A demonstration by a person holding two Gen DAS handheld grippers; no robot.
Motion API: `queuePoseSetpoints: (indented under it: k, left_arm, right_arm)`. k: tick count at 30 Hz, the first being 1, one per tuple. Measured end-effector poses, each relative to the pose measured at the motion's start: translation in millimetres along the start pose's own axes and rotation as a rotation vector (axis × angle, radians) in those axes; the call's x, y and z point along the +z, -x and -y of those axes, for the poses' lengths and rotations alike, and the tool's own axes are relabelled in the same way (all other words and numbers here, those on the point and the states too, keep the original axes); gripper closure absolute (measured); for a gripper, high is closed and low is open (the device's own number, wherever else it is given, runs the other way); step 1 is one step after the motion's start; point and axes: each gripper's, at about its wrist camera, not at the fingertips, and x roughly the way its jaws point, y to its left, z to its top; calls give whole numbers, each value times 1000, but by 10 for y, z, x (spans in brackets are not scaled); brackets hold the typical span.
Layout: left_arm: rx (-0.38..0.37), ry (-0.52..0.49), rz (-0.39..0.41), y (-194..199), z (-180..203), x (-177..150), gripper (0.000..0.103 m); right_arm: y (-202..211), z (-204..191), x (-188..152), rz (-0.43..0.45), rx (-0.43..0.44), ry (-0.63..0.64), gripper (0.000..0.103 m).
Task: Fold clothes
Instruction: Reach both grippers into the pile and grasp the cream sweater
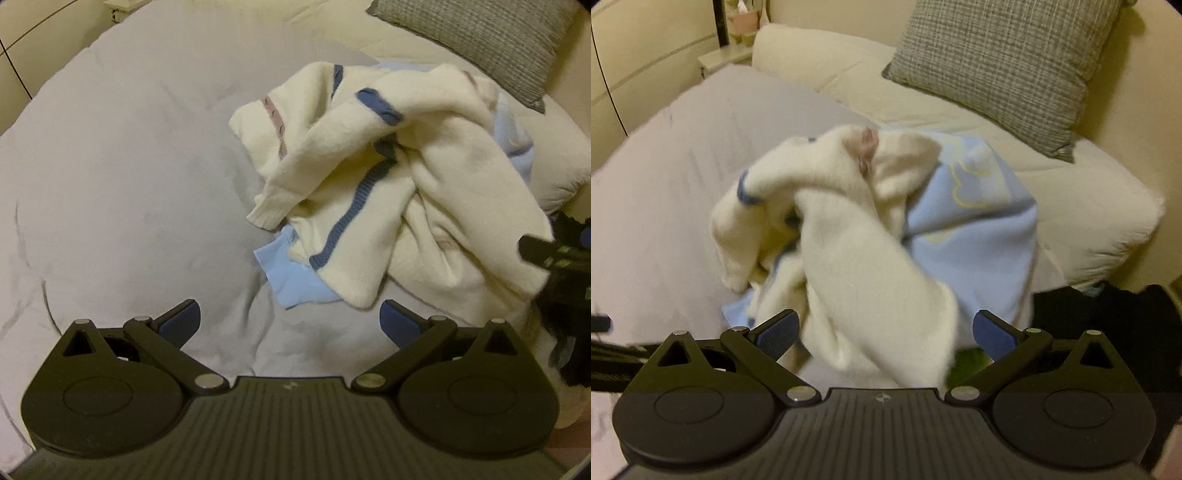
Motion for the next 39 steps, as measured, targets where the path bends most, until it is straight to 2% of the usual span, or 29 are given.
queuePoseSetpoints:
  k: [6, 13, 20, 23, 26, 28, 29, 30, 32, 34, 39]
  left_arm:
    - [1, 58, -11, -203, -155, 316, 1]
    - [-41, 67, -5, -418, -168, 701, 1]
    - [-95, 96, 37, -602, -300, 1121, 1]
    - [-90, 127, 28, -792, -383, 1252, 1]
    - [-130, 185, 5, -1031, -499, 1319, 1]
    - [-151, 235, 4, -1178, -612, 1368, 1]
    - [-149, 257, 7, -1256, -672, 1401, 1]
    - [-138, 276, 8, -1336, -730, 1436, 1]
    - [-106, 304, 5, -1520, -830, 1515, 1]
    - [-116, 346, -11, -1712, -912, 1585, 1]
    - [-187, 411, -54, -2175, -917, 1723, 1]
  right_arm:
    - [-223, 150, 396, -10, 100, -133, 0]
    - [-551, 155, 776, -10, 134, -156, 6]
    - [-929, 228, 929, -44, 202, -236, 2]
    - [-1099, 260, 982, -60, 231, -271, 3]
    - [-1281, 260, 1013, -70, 228, -282, 3]
    - [-1374, 247, 1044, -71, 218, -269, 5]
    - [-1426, 250, 1058, -77, 212, -268, 10]
    - [-1486, 261, 1068, -89, 207, -272, 21]
    - [-1597, 291, 1068, -109, 206, -286, 28]
    - [-1690, 315, 1063, -125, 207, -301, 28]
    - [-1772, 311, 1044, -141, 202, -322, 16]
